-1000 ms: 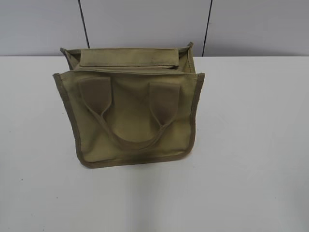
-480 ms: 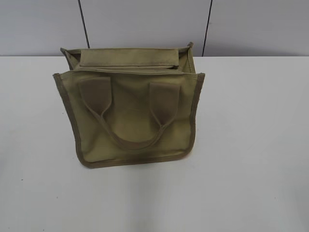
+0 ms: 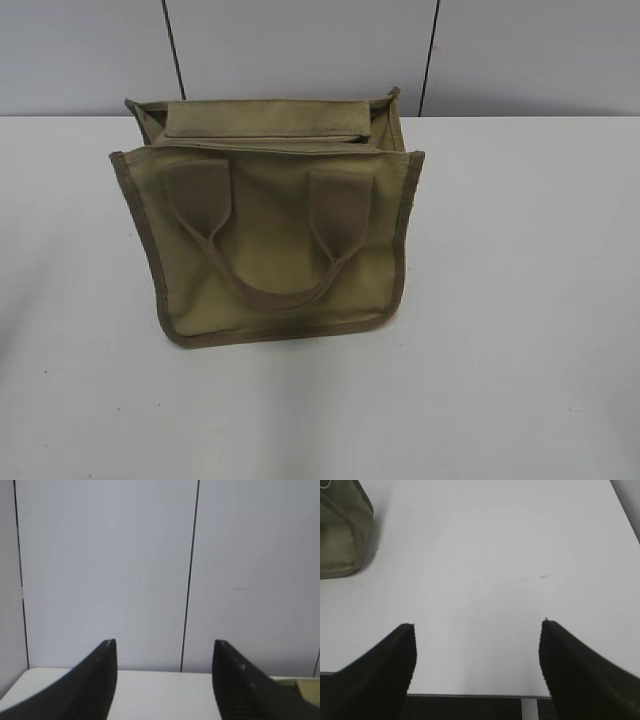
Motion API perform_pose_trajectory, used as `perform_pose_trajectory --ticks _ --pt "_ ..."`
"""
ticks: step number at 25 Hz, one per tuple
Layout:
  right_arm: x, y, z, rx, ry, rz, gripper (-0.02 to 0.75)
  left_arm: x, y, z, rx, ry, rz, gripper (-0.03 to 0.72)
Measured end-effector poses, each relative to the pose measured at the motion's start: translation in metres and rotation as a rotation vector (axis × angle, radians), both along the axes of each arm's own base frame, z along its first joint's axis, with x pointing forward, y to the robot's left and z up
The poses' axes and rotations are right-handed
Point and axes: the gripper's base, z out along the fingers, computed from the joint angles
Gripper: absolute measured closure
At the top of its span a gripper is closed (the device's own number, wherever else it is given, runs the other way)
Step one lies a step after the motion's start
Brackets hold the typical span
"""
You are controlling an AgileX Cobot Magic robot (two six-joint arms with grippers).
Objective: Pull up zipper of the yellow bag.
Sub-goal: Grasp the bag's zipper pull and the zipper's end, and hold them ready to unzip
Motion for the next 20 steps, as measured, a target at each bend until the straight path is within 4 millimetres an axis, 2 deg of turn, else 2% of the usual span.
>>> perform_pose_trajectory --ticks 5,9,16,20 --pt "0.000 0.000 0.000 0.000 0.000 0.000 0.154 0.041 -0.009 -0.040 0.061 0.147 -0.049 0.239" --pt "0.000 0.000 0.000 0.000 0.000 0.000 0.154 0.069 -0.026 -0.067 0.054 0.225 -0.168 0.303" --pt "0.000 0.000 0.000 0.000 0.000 0.000 0.154 0.093 -0.055 -0.122 0.115 0.384 -0.450 0.333" --pt "0.000 0.000 0.000 0.000 0.000 0.000 0.154 0.107 -0.066 -0.143 0.157 0.462 -0.572 0.333"
